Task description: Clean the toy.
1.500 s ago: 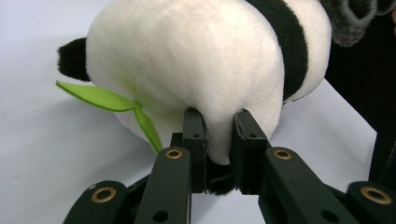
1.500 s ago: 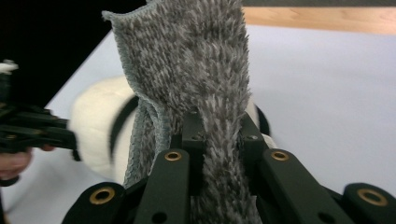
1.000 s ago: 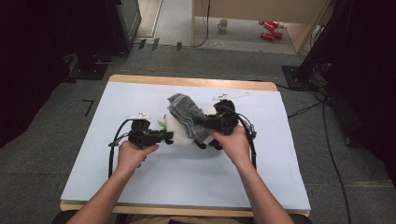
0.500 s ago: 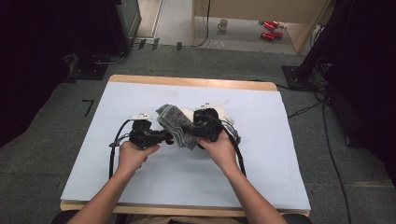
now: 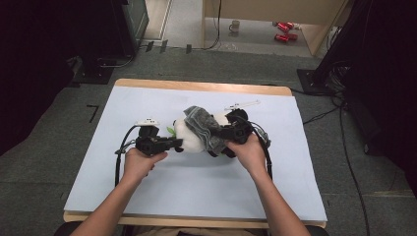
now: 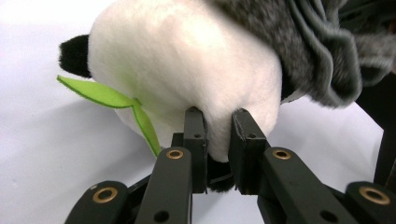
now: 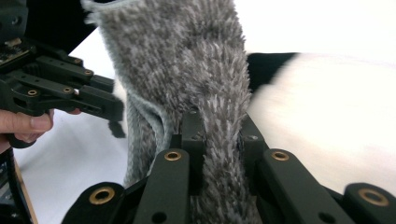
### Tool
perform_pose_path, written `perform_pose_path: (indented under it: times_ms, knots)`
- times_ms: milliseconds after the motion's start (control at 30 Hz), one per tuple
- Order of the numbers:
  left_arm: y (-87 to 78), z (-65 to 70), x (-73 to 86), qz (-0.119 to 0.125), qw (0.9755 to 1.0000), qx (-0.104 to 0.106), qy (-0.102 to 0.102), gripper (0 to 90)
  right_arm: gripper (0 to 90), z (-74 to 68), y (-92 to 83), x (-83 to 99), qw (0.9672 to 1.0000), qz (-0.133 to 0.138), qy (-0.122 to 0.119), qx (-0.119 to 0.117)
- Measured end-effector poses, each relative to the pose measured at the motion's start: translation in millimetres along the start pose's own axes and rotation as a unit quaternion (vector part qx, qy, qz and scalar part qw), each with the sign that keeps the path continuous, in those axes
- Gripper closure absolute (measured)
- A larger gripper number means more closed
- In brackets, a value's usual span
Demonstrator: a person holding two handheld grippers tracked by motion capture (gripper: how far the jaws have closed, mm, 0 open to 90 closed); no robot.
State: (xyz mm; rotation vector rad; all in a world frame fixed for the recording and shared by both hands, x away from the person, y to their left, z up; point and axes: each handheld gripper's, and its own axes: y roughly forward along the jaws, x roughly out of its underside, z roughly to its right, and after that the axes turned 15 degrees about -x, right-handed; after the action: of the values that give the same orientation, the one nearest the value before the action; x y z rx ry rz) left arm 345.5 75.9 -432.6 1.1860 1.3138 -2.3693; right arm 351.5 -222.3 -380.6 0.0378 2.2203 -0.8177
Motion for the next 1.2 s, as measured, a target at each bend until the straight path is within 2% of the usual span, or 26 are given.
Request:
perform_pose_path:
  times_ms: [233,433,600,767,967,1000,1100,1133,1200]
  knots:
    - [0.0,-0.8,0.1,-0.001,1.0000,0.001,0.001,79.8,78.9,17.4,-28.5,1.5,0.9995,0.023,0.019,0.007]
    - [0.5,-2.3,0.2,-0.005,1.0000,0.002,0.000,80.4,78.9,28.5,-40.1,4.3,0.9988,0.033,0.032,0.017]
    - [0.8,-2.2,0.3,-0.006,1.0000,0.003,0.000,81.1,78.9,43.9,-50.3,9.6,0.9976,0.042,0.050,0.024]
    - [1.0,-1.9,0.5,-0.009,1.0000,0.002,0.002,81.6,78.9,56.6,-55.2,15.6,0.9960,0.051,0.067,0.030]
    - [0.9,-4.5,1.1,-0.013,0.9999,-0.001,-0.002,82.4,79.2,68.1,-60.1,20.9,0.9934,0.051,0.077,0.069]
    - [1.0,-5.1,1.2,-0.013,0.9999,-0.002,-0.002,82.4,79.2,70.4,-60.3,22.0,0.9930,0.050,0.080,0.071]
    - [1.3,-5.6,1.4,-0.015,0.9999,-0.002,-0.002,82.5,79.3,81.2,-57.2,28.5,0.9925,0.063,0.088,0.056]
    - [1.5,-5.6,1.5,-0.016,0.9999,-0.002,-0.002,82.5,79.4,83.2,-55.6,30.1,0.9924,0.062,0.089,0.059]
    - [1.3,-5.6,1.7,-0.016,0.9999,-0.003,-0.002,82.6,79.5,89.0,-52.4,33.9,0.9907,0.051,0.094,0.083]
